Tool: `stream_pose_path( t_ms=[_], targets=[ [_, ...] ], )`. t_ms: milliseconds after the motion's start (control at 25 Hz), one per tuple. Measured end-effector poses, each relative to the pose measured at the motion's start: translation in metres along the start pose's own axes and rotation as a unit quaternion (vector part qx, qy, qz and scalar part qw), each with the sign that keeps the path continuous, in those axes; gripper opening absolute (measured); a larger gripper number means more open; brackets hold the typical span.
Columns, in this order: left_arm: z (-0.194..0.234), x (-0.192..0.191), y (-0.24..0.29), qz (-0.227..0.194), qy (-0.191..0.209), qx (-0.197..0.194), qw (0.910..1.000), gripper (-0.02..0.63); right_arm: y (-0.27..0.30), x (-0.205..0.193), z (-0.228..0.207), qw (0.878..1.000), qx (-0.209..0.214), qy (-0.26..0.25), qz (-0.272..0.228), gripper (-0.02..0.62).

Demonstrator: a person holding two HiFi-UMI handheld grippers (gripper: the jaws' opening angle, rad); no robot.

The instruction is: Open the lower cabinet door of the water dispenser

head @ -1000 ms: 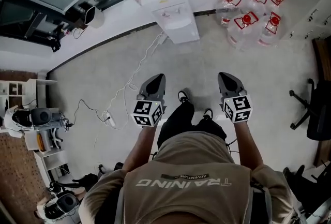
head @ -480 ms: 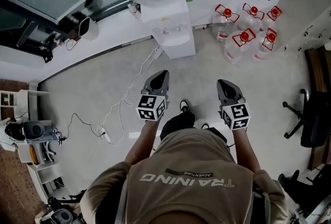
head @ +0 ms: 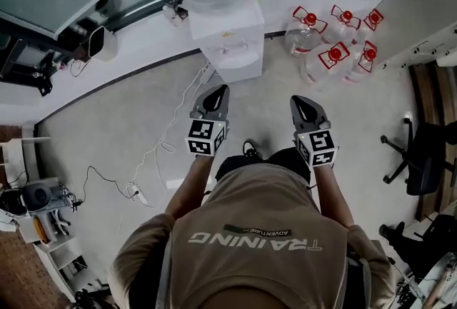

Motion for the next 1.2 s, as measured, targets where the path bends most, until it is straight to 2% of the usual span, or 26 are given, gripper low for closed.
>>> stream_pose_path(
  t_ms=[120, 280, 520, 840, 1000, 1200],
  targets=[
    [0.013, -0.002, 0.011, 0.006, 0.003, 0.005, 1.0, 0.0, 0.023, 0.003, 0.0, 1.0, 0.005, -0.025, 0.009, 0.009],
    [0.025, -0.006, 0.035, 0.024, -0.017, 0.014, 0.9995, 0.0, 0.055, 0.004, -0.02, 1.0, 0.022, 0.002, 0.01, 0.009],
    [0.032, 0.002, 0.088, 0.057, -0.031, 0.008, 0.9979, 0.0, 0.117, 0.008, -0.08, 1.0, 0.02, 0.005, 0.016, 0.009],
    [0.052, 0.037, 0.166, 0.067, -0.032, 0.034, 0.9967, 0.0, 0.205, 0.037, -0.145, 0.996, 0.075, -0.038, 0.011, 0.009],
    [0.048, 0.043, 0.193, 0.078, -0.043, 0.029, 0.9956, 0.0, 0.233, 0.021, -0.166, 0.994, 0.092, -0.033, 0.044, 0.009],
    [0.04, 0.02, 0.221, 0.11, -0.055, 0.007, 0.9924, 0.0, 0.255, -0.021, -0.185, 0.993, 0.09, -0.006, 0.079, 0.009]
  ],
)
Point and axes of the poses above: the fingertips, and each gripper's own axes: y forward along the fingers, z to its left, x out of its top, the point moved 4 cm from there along -y, backward along the fingers, and after that the axes turned 3 degrees about y, right-handed, at the moved point
